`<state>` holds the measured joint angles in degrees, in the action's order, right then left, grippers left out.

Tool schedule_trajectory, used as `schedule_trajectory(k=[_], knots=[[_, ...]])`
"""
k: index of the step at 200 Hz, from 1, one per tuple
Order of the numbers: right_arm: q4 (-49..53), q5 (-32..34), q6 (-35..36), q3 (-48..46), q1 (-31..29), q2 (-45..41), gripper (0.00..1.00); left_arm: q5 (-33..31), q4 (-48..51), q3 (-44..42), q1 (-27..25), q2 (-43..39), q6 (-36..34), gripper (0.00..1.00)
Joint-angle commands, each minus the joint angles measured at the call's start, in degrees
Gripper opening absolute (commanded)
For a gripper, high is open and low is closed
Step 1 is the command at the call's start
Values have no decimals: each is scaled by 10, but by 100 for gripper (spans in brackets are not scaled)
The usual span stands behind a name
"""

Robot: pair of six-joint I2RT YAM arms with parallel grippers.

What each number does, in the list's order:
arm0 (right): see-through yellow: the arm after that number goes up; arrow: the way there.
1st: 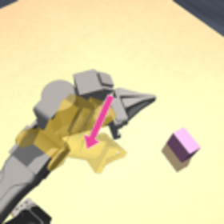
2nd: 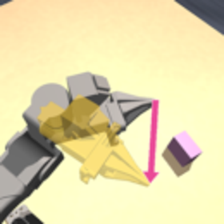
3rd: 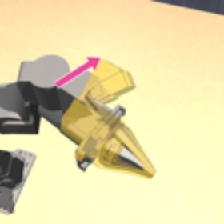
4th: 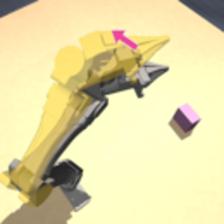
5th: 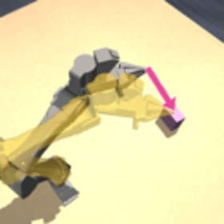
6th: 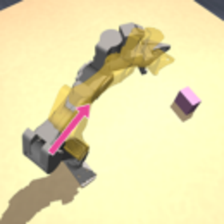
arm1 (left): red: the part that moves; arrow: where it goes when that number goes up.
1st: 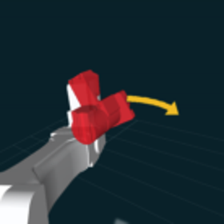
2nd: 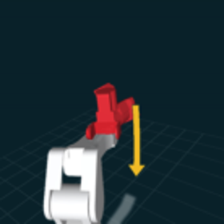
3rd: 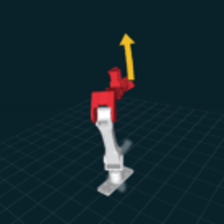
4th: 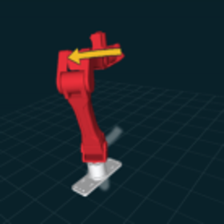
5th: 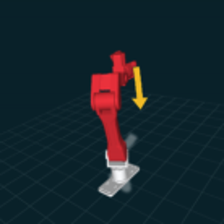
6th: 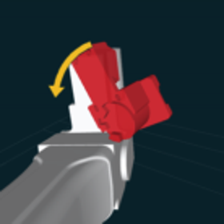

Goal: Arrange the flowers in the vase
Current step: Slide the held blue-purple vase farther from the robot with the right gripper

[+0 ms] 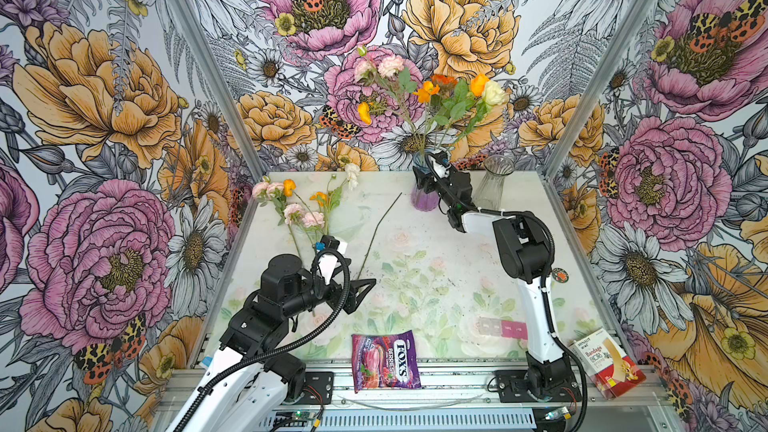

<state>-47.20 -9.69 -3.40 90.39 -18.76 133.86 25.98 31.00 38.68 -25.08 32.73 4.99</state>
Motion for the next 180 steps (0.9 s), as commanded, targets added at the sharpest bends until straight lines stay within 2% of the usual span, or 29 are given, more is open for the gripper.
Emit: schedule_trajectory(k=[1, 17, 40, 180], knots=[[-55, 6, 5, 20, 3, -19, 84, 22, -15, -7, 9, 1, 4, 99], [-49, 8, 9, 15, 3, -24, 87, 26, -16, -7, 12, 1, 5, 99], [-48, 9, 10, 4, 4, -32, 99, 28, -17, -7, 14, 1, 5, 99], [-38, 2, 21, -71, 5, -66, 99, 40, -20, -7, 20, -2, 7, 99]])
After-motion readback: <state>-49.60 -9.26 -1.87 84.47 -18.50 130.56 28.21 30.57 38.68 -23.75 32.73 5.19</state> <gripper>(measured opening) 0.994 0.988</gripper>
